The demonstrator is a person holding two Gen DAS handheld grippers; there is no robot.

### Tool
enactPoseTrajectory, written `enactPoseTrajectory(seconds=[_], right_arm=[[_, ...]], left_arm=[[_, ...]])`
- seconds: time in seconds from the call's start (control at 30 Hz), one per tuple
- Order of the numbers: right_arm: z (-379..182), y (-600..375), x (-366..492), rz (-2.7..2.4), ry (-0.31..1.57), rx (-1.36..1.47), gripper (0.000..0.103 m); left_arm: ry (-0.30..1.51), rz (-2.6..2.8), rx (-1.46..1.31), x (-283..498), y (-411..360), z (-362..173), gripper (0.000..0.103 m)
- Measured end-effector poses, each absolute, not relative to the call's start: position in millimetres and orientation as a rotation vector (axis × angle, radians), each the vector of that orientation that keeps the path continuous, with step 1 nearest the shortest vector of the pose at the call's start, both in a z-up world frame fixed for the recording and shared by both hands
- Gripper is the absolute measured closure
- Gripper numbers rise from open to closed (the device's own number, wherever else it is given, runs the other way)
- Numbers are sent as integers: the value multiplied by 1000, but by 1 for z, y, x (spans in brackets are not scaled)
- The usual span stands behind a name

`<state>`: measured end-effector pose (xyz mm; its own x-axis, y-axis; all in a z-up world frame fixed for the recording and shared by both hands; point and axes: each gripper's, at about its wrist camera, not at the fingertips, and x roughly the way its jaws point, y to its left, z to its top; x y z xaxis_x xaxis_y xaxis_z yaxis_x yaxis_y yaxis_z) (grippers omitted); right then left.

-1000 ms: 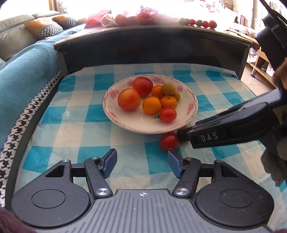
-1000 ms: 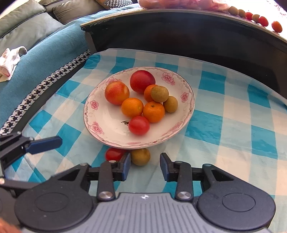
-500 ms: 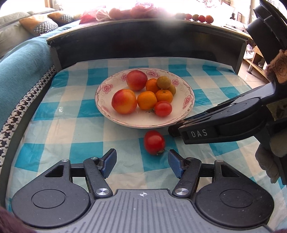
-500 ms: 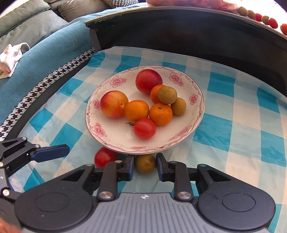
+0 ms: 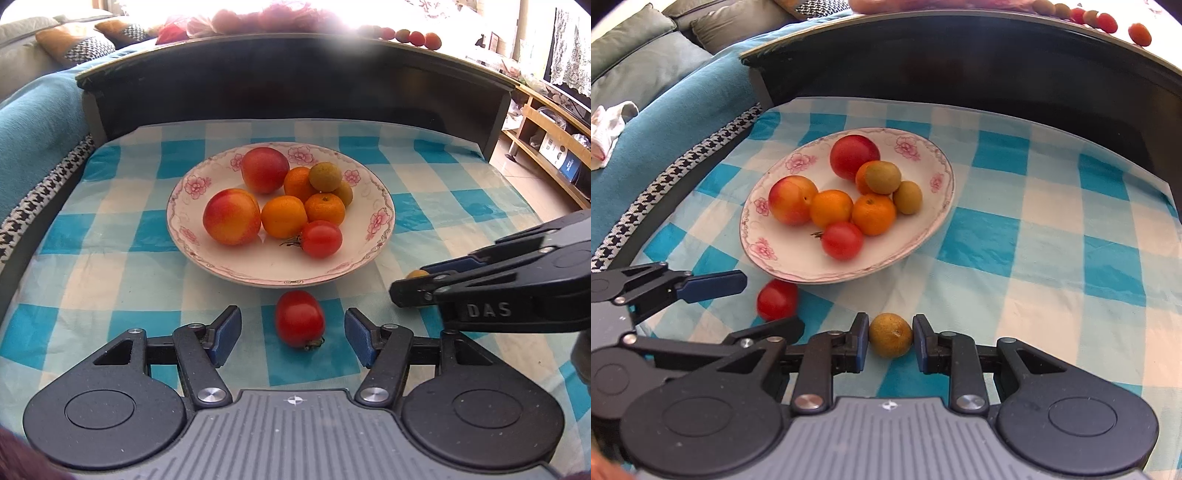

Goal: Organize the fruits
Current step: 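Grasp the red cherry tomato with the left tool while the right tool grasps the brown fruit, then carry the tomato with the left tool while the right tool carries the brown fruit over the plate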

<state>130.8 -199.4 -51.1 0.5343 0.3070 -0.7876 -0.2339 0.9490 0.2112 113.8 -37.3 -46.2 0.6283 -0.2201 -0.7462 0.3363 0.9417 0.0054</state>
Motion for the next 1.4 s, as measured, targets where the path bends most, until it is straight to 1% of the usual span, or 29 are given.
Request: enactPoseTrajectory(seconds=[0.07,0.1,0.2,0.27,0.43,0.63,0.7,0.73,0.8,0.83,0.87,0.93,0.97,1.03,1.1,1.13,1.2,1.23,1.4], right_arm=[[-51,-203,131,319,956,86,64],[-52,-205,130,319,956,91,64],[-51,-207,129,317,958,89,64],[-50,-209,126,314,961,85,64],[-47,-213,113,307,989,82,64],[-44,-205,87,317,1009,41,64],[-41,-203,78,314,1013,28,64],[-40,-202,74,310,1016,24,64],[-37,-203,68,301,1017,22,64],[-35,-203,65,298,1015,24,64],[-34,-204,64,296,1013,27,64],[-33,-205,63,294,1013,36,64],[-34,-205,64,294,1014,38,64],[-35,-205,65,299,1017,42,64],[-37,-206,67,304,1022,47,64],[-37,-207,68,304,1025,50,64],[-38,-209,70,300,1031,58,64],[-39,-211,71,297,1034,63,64],[-38,-214,71,288,1049,65,64]], left_arm=[[840,-322,150,117,-40,-50,48],[851,-323,143,118,-39,-52,51],[840,-322,145,119,-38,-53,54],[849,-328,145,119,-36,-52,61],[878,-341,133,106,-31,-48,65],[873,-366,127,79,-32,-38,66],[863,-370,128,74,-32,-33,65],[860,-365,125,73,-32,-32,62],[855,-348,98,78,-29,-31,60],[849,-332,81,82,-28,-32,58],[844,-322,72,87,-29,-32,50],[823,-305,74,96,-32,-34,42],[819,-298,83,100,-34,-36,40],[821,-293,89,107,-39,-41,39],[836,-284,100,114,-43,-47,42],[847,-280,107,117,-44,-51,49],[841,-275,120,117,-44,-51,57],[847,-279,127,118,-44,-50,66],[869,-295,123,108,-42,-46,66]])
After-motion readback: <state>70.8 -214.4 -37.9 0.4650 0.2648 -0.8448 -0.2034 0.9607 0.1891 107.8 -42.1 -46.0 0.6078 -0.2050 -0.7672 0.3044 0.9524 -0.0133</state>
